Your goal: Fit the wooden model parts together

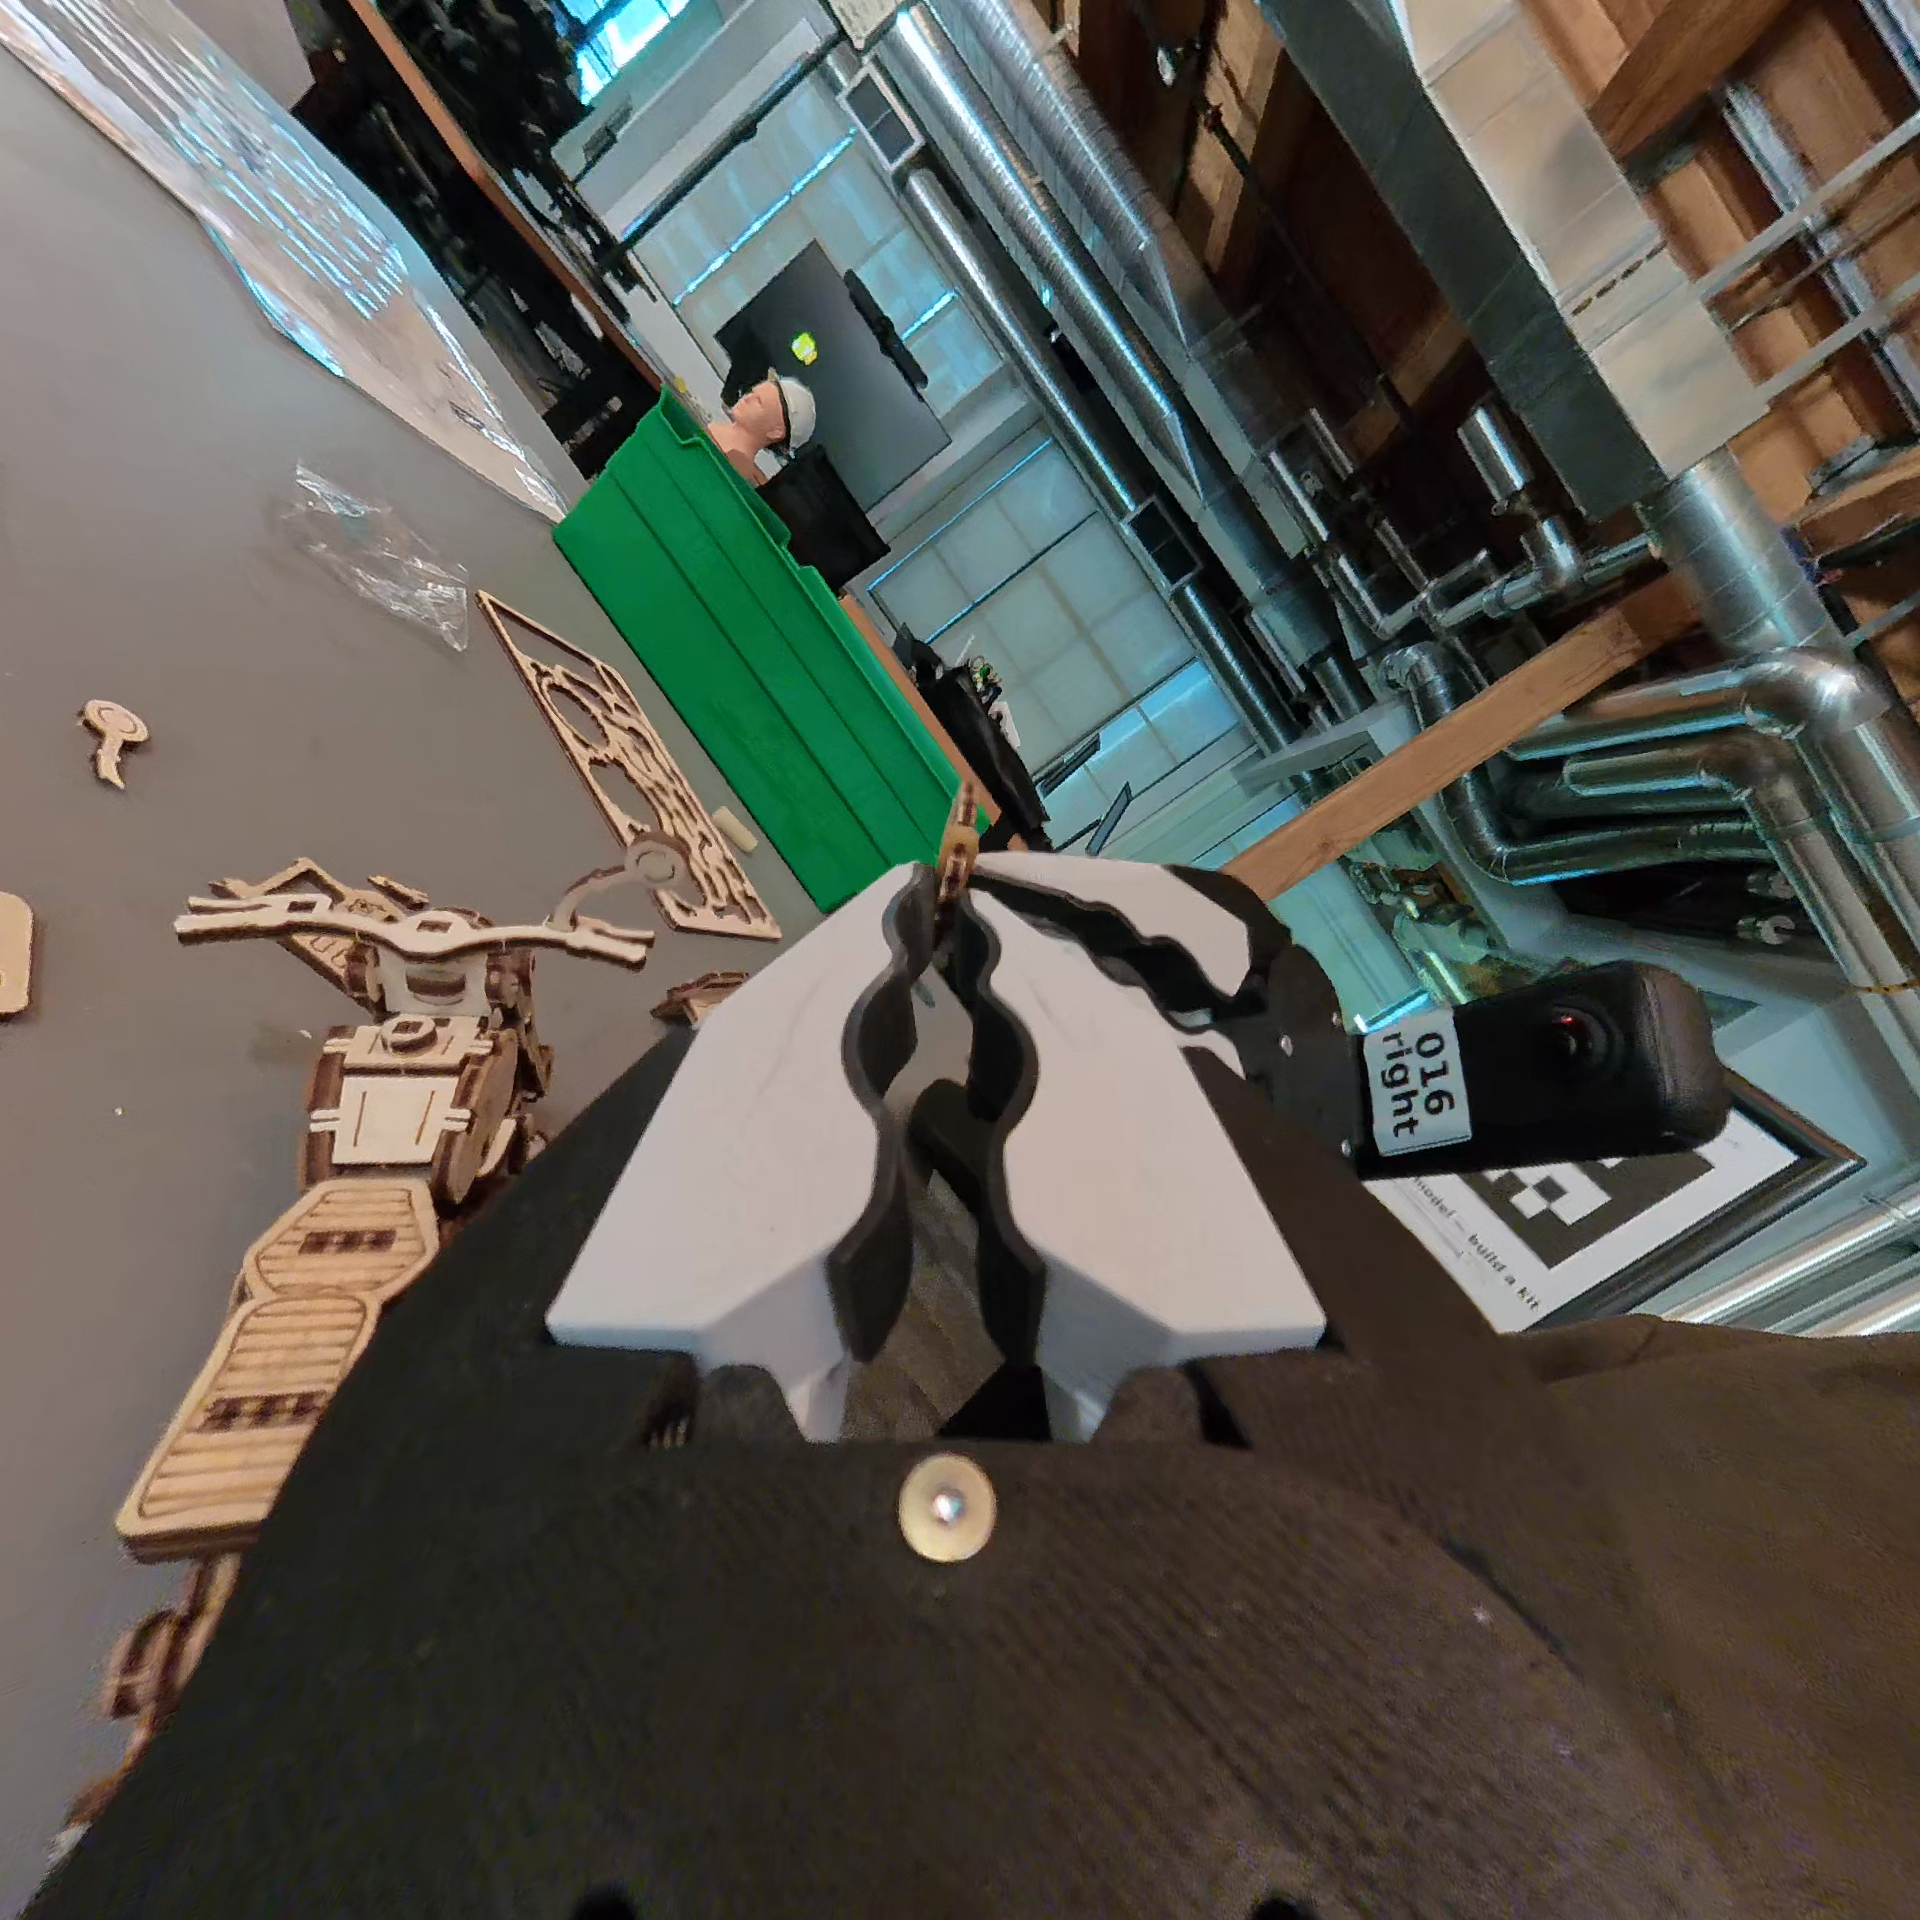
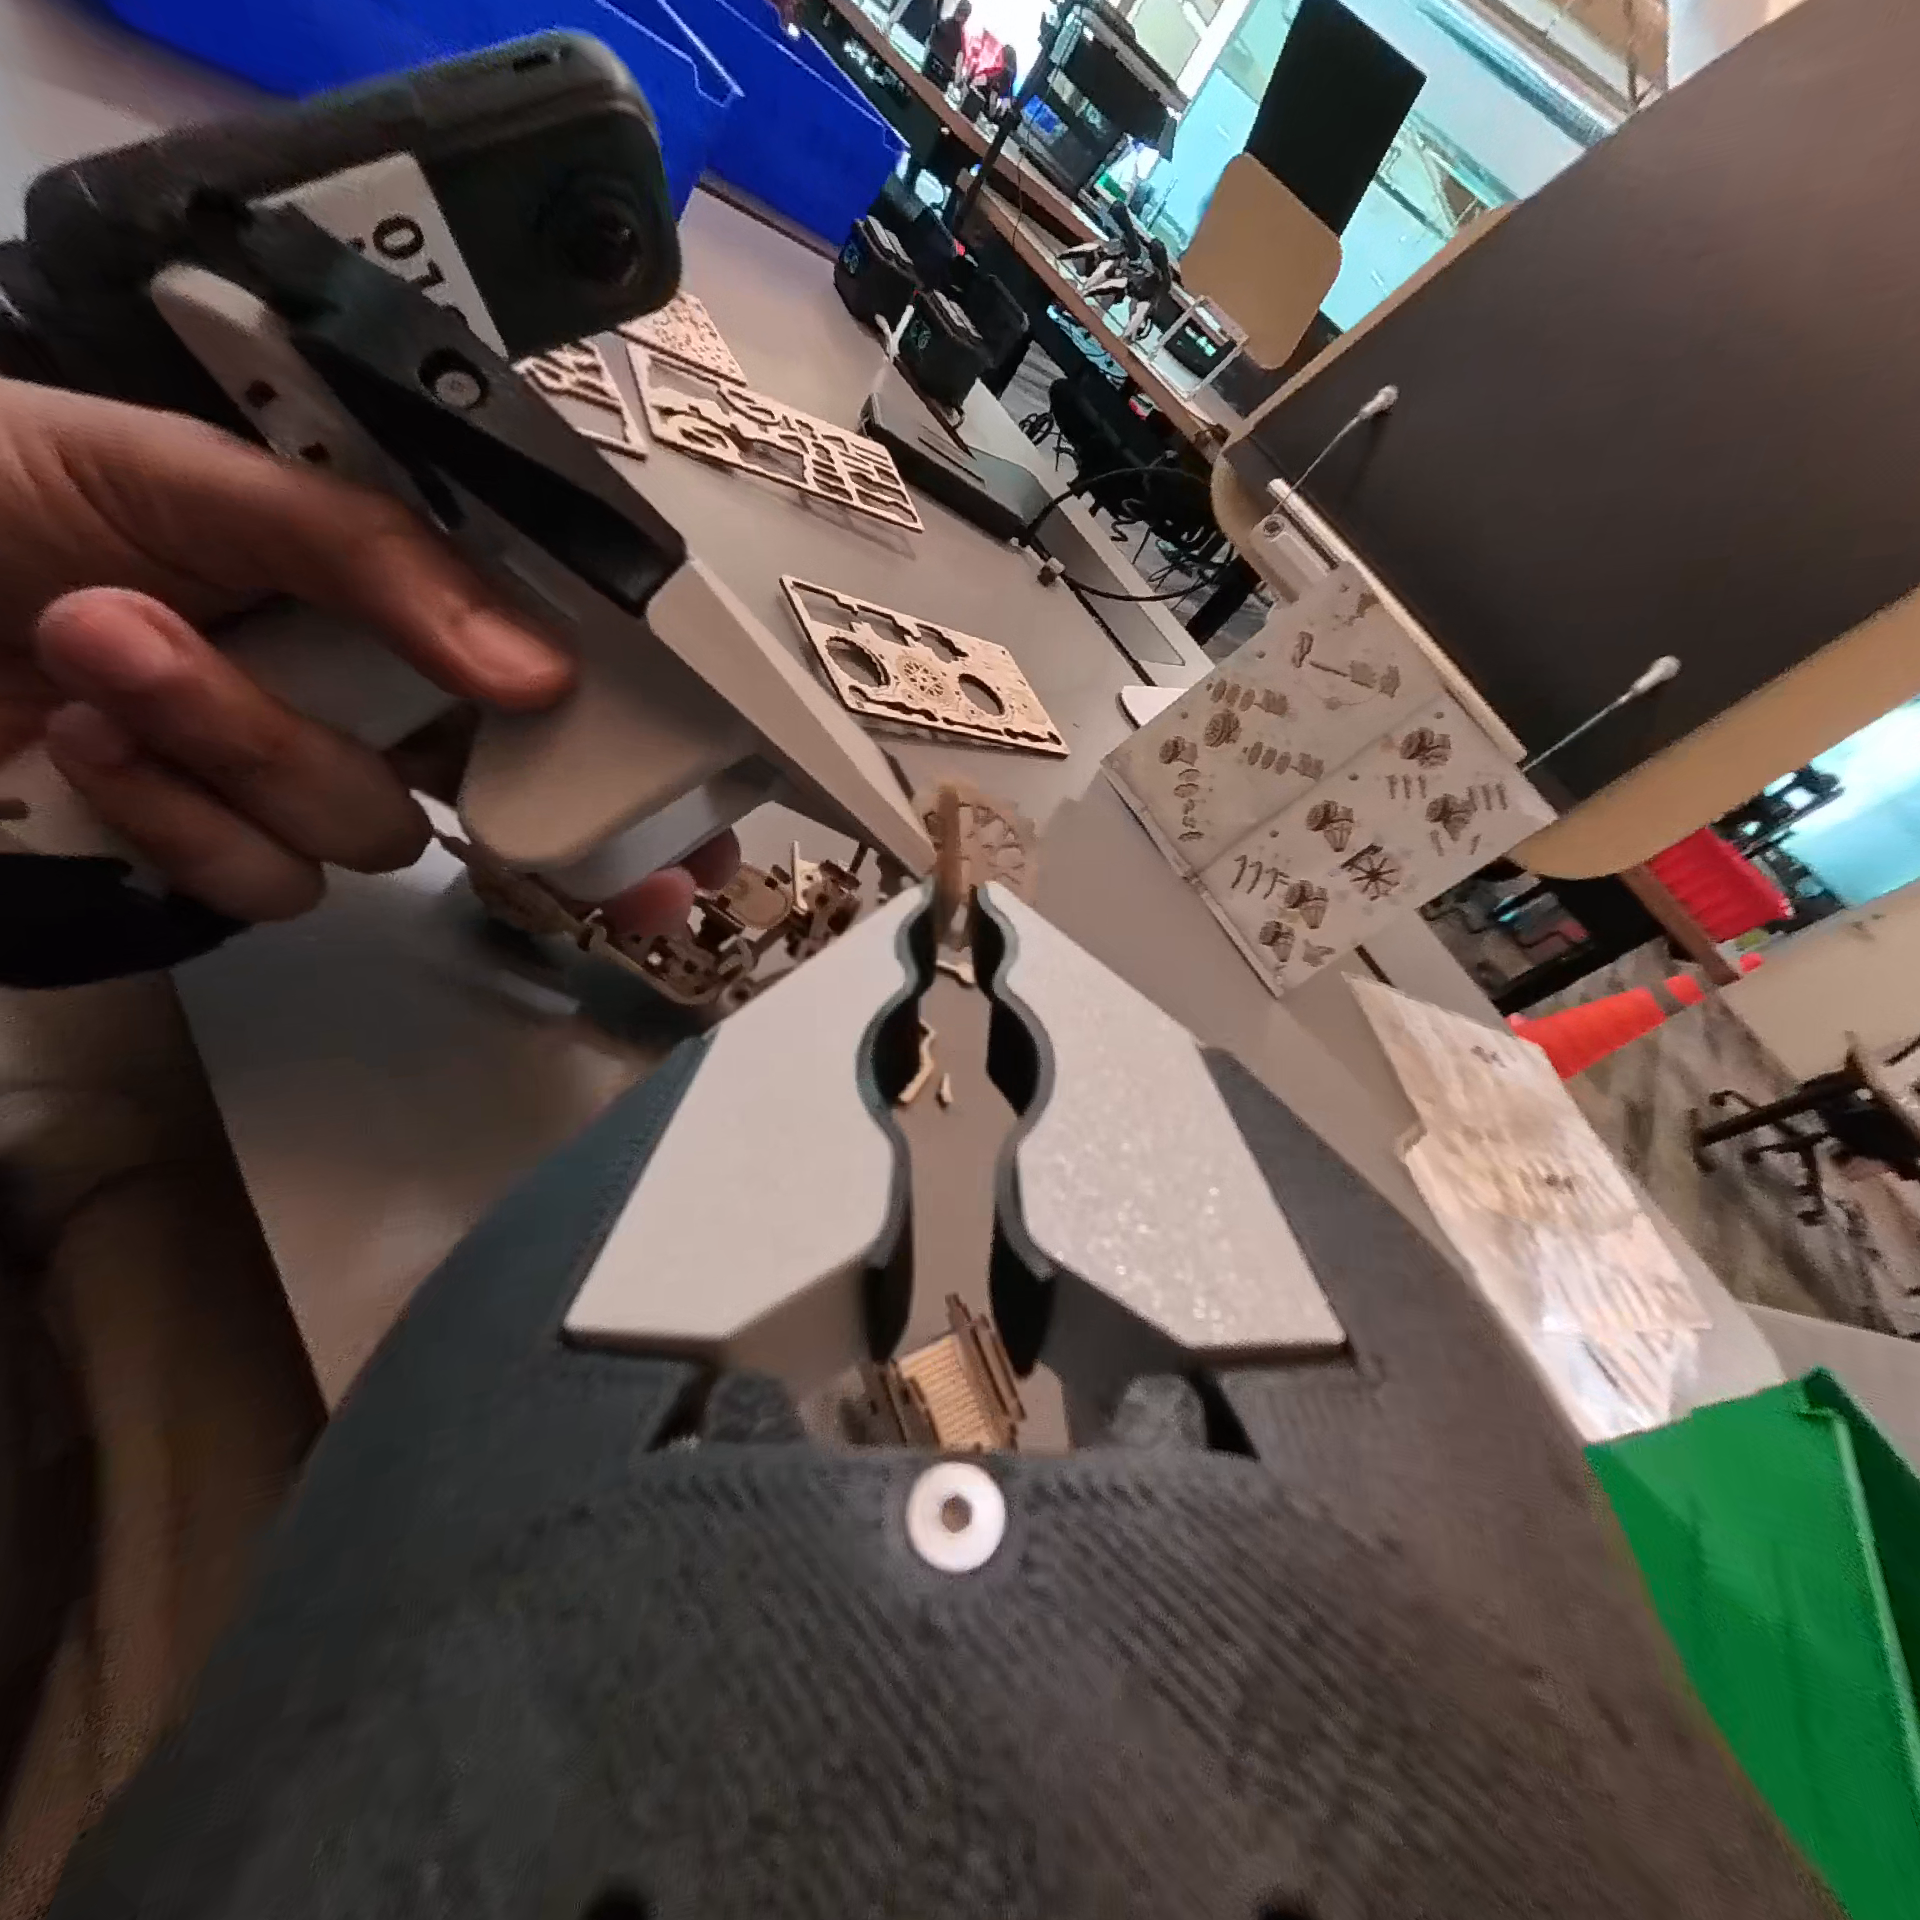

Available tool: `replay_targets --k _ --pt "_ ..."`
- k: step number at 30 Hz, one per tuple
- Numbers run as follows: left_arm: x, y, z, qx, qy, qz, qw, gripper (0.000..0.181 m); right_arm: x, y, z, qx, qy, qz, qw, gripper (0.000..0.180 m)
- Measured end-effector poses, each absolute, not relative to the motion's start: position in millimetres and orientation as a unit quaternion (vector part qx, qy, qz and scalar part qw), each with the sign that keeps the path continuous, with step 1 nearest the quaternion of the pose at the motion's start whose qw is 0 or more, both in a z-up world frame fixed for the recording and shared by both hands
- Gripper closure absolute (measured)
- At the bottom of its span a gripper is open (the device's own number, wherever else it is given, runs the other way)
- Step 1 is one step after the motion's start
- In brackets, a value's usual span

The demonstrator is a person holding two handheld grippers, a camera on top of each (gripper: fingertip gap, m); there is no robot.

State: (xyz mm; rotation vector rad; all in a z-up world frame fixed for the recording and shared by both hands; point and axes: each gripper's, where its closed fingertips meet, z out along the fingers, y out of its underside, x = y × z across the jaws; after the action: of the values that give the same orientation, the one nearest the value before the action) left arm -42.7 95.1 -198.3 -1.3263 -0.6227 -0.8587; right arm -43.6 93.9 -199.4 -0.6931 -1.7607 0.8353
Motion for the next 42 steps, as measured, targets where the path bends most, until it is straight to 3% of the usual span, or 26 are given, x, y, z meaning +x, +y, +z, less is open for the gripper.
replay_targets --k 17,23,27,36,42 --pt "-39.5 98.0 -210.5 -0.602 -0.298 -0.378 0.637 0.18 -44.4 111.7 -179.1 -0.312 -0.702 0.334 0.547 0.18" --pt "-35.7 99.9 -210.0 -0.607 -0.289 -0.381 0.635 0.18 -35.6 96.7 -175.9 -0.309 -0.685 0.468 0.465 0.18" --pt "-38.1 99.3 -210.2 -0.612 -0.284 -0.375 0.635 0.18 -39.7 97.9 -198.2 -0.302 -0.723 0.412 0.464 0.149" --pt "-38.7 98.4 -208.7 -0.605 -0.28 -0.401 0.629 0.18 -39.6 99.9 -205.6 -0.278 -0.74 0.375 0.483 0.163" --pt "-36.8 99.0 -209.3 -0.608 -0.272 -0.407 0.625 0.18 -38.0 100.4 -205.8 -0.262 -0.746 0.362 0.494 0.163"
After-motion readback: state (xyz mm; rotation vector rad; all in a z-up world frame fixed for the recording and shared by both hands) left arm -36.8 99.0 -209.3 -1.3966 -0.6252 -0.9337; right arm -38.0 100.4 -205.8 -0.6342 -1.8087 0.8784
